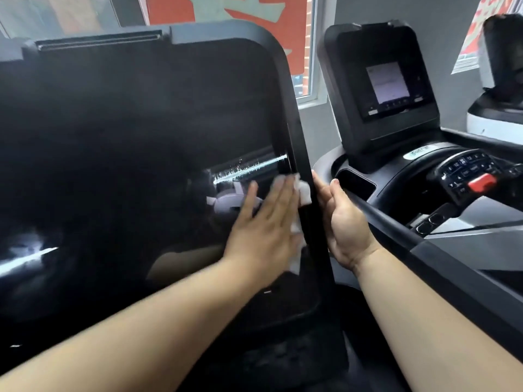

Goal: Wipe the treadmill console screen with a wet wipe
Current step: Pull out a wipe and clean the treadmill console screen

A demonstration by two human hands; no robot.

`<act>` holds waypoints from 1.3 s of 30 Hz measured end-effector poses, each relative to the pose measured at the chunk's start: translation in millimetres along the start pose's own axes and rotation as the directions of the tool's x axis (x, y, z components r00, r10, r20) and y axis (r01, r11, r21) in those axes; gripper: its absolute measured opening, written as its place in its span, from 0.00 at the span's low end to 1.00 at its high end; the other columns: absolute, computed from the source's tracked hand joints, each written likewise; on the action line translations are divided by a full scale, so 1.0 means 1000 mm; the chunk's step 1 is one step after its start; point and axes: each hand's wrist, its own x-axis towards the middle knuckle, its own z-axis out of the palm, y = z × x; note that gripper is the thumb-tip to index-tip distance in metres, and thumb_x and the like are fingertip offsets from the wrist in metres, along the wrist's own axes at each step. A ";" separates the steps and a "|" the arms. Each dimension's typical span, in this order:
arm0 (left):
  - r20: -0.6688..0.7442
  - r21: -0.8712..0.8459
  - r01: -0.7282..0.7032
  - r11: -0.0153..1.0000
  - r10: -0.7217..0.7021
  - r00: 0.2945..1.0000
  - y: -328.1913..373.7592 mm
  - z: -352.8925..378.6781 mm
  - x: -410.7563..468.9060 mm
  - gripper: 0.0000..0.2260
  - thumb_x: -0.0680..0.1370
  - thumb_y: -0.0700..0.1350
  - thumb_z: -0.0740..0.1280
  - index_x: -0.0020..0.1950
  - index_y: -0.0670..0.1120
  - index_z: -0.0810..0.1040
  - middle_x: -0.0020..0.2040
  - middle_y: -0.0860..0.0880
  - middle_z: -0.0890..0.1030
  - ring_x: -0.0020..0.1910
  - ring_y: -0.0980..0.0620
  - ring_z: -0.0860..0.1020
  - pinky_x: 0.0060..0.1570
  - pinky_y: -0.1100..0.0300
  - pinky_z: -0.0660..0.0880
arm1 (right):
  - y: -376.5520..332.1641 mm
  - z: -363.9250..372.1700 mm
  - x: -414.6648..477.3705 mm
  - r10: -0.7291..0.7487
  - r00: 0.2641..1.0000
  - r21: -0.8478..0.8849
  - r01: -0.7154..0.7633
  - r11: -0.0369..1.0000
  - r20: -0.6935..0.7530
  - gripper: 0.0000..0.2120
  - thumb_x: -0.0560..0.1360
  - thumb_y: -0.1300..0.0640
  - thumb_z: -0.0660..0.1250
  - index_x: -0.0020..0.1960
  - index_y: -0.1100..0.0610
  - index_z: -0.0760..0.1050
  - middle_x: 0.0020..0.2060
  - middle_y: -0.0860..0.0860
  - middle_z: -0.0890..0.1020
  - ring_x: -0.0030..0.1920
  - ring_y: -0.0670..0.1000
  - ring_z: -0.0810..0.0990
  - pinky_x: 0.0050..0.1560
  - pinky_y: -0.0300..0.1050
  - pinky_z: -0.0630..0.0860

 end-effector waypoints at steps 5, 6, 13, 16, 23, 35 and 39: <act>0.060 -0.012 0.255 0.967 -0.254 0.965 -0.015 -0.008 0.047 0.29 0.81 0.52 0.44 0.76 0.38 0.37 0.78 0.41 0.40 0.76 0.45 0.38 0.69 0.40 0.32 | 0.014 -0.008 -0.011 -0.004 1.000 -0.082 0.002 0.997 -0.027 0.25 0.83 0.47 0.41 0.73 0.55 0.64 0.66 0.46 0.76 0.64 0.40 0.74 0.62 0.34 0.72; 0.034 -0.026 0.254 0.967 -0.253 0.967 -0.002 -0.005 0.040 0.29 0.81 0.50 0.44 0.75 0.37 0.37 0.78 0.41 0.42 0.77 0.44 0.40 0.70 0.39 0.34 | 0.015 -0.007 -0.012 -0.001 1.000 -0.072 0.000 0.997 -0.018 0.25 0.83 0.47 0.42 0.73 0.55 0.65 0.65 0.46 0.77 0.61 0.39 0.76 0.56 0.32 0.75; 0.074 -0.102 -0.016 0.995 0.023 0.997 0.052 0.017 -0.064 0.29 0.79 0.53 0.47 0.77 0.39 0.49 0.78 0.41 0.47 0.77 0.45 0.47 0.73 0.40 0.41 | 0.020 -0.008 -0.022 0.057 0.998 0.012 -0.056 0.998 -0.026 0.26 0.83 0.45 0.42 0.74 0.54 0.63 0.69 0.53 0.73 0.68 0.51 0.72 0.72 0.48 0.62; 0.030 0.029 -0.054 0.998 0.053 0.998 0.031 0.014 -0.041 0.30 0.79 0.55 0.47 0.76 0.39 0.48 0.78 0.41 0.50 0.77 0.45 0.50 0.71 0.40 0.37 | 0.025 -0.009 -0.028 0.069 0.996 -0.035 -0.071 0.997 -0.047 0.25 0.83 0.44 0.43 0.74 0.52 0.64 0.69 0.50 0.73 0.69 0.49 0.71 0.73 0.50 0.60; 0.071 -0.069 0.134 0.989 -0.129 0.989 0.034 0.008 -0.021 0.31 0.80 0.54 0.48 0.76 0.38 0.41 0.78 0.40 0.40 0.77 0.43 0.40 0.69 0.38 0.34 | 0.037 -0.012 -0.040 0.069 0.995 -0.050 -0.073 0.996 -0.078 0.24 0.82 0.44 0.45 0.71 0.50 0.68 0.68 0.48 0.74 0.64 0.44 0.74 0.70 0.47 0.64; 0.102 -0.006 0.135 0.991 -0.133 0.986 0.001 0.001 -0.009 0.32 0.80 0.57 0.43 0.76 0.40 0.36 0.78 0.42 0.37 0.76 0.45 0.38 0.66 0.40 0.26 | 0.040 -0.009 -0.050 0.079 0.989 -0.222 -0.105 0.969 -0.123 0.22 0.82 0.42 0.44 0.68 0.42 0.71 0.63 0.45 0.78 0.62 0.42 0.76 0.65 0.44 0.68; 0.097 -0.145 0.191 0.971 -0.179 0.979 0.048 0.006 -0.020 0.30 0.81 0.51 0.45 0.74 0.39 0.33 0.77 0.41 0.36 0.76 0.44 0.35 0.68 0.39 0.30 | 0.040 -0.015 -0.047 0.082 0.988 -0.092 -0.094 0.991 -0.130 0.25 0.83 0.45 0.42 0.71 0.51 0.68 0.61 0.47 0.80 0.60 0.44 0.78 0.60 0.39 0.74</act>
